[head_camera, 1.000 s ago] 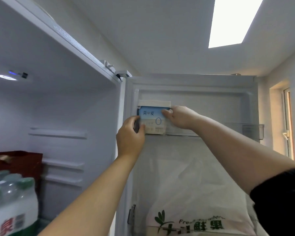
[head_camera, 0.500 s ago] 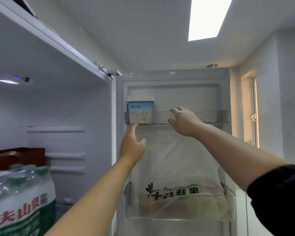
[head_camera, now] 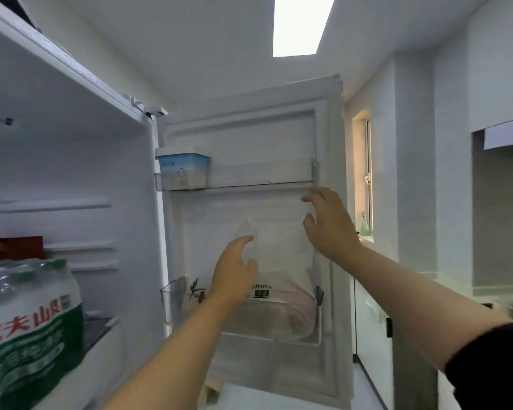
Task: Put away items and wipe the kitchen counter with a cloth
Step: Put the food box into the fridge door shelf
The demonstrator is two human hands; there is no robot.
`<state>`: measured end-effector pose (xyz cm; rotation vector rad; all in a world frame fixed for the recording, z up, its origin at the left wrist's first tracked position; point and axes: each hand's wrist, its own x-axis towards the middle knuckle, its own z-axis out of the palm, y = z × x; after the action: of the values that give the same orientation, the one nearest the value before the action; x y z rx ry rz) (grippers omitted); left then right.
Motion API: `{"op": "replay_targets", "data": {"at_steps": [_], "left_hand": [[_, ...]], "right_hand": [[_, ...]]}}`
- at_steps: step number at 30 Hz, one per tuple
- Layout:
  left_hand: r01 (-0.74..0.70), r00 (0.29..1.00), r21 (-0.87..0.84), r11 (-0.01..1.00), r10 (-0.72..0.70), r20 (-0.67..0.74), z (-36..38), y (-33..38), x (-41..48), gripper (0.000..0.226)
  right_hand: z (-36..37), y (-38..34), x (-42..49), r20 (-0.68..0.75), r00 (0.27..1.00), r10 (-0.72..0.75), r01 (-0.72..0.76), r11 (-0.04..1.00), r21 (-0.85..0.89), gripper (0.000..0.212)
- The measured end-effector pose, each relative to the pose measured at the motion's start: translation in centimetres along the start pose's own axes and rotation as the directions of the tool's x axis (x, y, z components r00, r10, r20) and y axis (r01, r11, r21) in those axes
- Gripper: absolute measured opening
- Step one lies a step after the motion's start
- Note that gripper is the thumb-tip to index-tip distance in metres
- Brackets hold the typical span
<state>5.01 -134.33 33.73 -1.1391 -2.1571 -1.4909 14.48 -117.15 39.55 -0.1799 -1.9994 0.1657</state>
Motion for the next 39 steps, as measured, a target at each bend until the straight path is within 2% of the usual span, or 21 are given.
{"op": "replay_targets", "data": {"at_steps": [3,5,8,10,11,12,15,17,19,24,26,28,31,34,39], "left_hand": [[-0.040,0.999,0.038,0.998,0.039,0.009,1.4,1.3,-3.0,0.048],[-0.062,0.998,0.050,0.997,0.062,0.001,1.9,2.3,-4.9,0.048],[-0.117,0.993,0.081,0.990,0.116,0.007,2.0,3.2,-7.6,0.051],[-0.135,0.991,0.094,0.986,0.133,0.029,1.9,3.5,-9.1,0.053],[-0.137,0.990,0.102,0.985,0.133,0.043,1.6,3.6,-9.7,0.053],[-0.129,0.991,0.107,0.986,0.124,0.052,1.3,3.6,-10.4,0.053],[-0.123,0.991,0.129,0.984,0.117,0.060,0.3,3.3,-12.1,0.054],[-0.171,0.984,0.187,0.967,0.156,0.090,-0.2,2.9,-13.3,0.058],[-0.180,0.982,0.248,0.952,0.161,0.098,-0.7,2.7,-14.5,0.068],[-0.080,0.973,0.369,0.926,0.153,-0.174,-2.5,1.3,-17.8,0.086],[-0.032,0.959,0.377,0.926,0.135,-0.248,-3.3,0.6,-19.0,0.096],[0.006,0.937,0.349,0.937,0.116,-0.329,-4.4,0.0,-20.0,0.106],[0.082,0.895,0.337,0.938,0.079,-0.440,-6.1,-1.3,-21.0,0.113],[0.187,0.846,0.421,0.887,0.073,-0.528,-7.9,-3.1,-21.6,0.105],[0.389,0.740,0.420,0.820,-0.007,-0.673,-11.6,-5.3,-21.7,0.083]], "right_hand": [[-1.8,0.7,-3.4,-0.027,0.981,0.192,-0.191,0.980,0.054,0.048],[-2.6,0.9,-4.9,-0.002,0.938,0.348,-0.344,0.930,0.130,0.057],[-3.8,0.6,-6.4,0.198,0.790,0.581,-0.613,0.740,0.277,0.066],[-4.3,0.2,-7.7,0.404,0.656,0.638,-0.755,0.557,0.347,0.063],[-4.2,0.2,-8.2,0.495,0.602,0.627,-0.799,0.468,0.378,0.060],[-4.0,0.0,-8.9,0.562,0.577,0.593,-0.817,0.406,0.411,0.058],[-3.4,-0.4,-10.5,0.574,0.601,0.557,-0.797,0.357,0.488,0.049],[-3.6,-1.3,-11.3,0.563,0.585,0.583,-0.791,0.258,0.555,0.054],[-3.9,-2.5,-12.1,0.622,0.573,0.533,-0.787,0.147,0.599,0.061],[-2.9,-6.8,-13.2,0.789,0.537,0.299,-0.823,-0.020,0.568,0.072],[-2.1,-8.7,-13.2,0.837,0.510,0.198,-0.850,-0.034,0.526,0.074],[-1.0,-10.8,-13.2,0.867,0.486,0.108,-0.873,0.009,0.488,0.075],[0.7,-13.4,-13.0,0.881,0.468,0.064,-0.883,0.078,0.463,0.073],[2.3,-15.4,-12.8,0.889,0.447,0.098,-0.893,0.118,0.435,0.071],[4.4,-18.0,-13.4,0.908,0.406,0.107,-0.907,0.166,0.386,0.069]]}}
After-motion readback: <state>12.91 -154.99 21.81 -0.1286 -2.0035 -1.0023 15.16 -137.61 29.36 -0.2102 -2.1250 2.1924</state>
